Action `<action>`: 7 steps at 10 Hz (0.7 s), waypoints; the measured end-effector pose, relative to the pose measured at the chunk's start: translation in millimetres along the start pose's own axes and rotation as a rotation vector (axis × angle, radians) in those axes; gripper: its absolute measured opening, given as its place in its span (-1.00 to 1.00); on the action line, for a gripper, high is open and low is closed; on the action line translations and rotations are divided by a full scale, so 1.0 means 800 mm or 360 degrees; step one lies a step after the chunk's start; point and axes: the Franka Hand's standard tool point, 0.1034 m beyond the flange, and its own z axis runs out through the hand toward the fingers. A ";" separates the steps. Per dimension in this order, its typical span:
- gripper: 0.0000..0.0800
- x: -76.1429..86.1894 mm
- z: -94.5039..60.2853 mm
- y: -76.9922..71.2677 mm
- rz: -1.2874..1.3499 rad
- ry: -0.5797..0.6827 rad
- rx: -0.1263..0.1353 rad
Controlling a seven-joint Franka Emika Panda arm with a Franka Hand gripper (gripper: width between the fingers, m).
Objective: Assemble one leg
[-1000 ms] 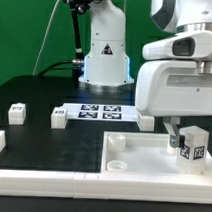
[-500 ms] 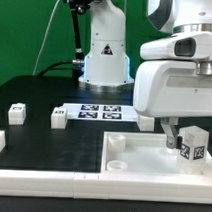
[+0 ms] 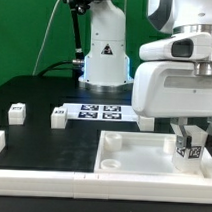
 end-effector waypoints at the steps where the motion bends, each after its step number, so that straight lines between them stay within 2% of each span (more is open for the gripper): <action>1: -0.27 0.000 0.000 0.000 0.0172 0.0000 0.0005; 4: -0.27 -0.001 0.002 0.003 0.0701 -0.0007 0.0007; 7: -0.27 -0.005 0.002 0.011 0.1230 -0.0022 -0.0016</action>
Offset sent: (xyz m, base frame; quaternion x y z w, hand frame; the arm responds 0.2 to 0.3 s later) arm 0.0060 -0.0064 -0.0003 -0.0198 -0.0024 0.2858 0.9581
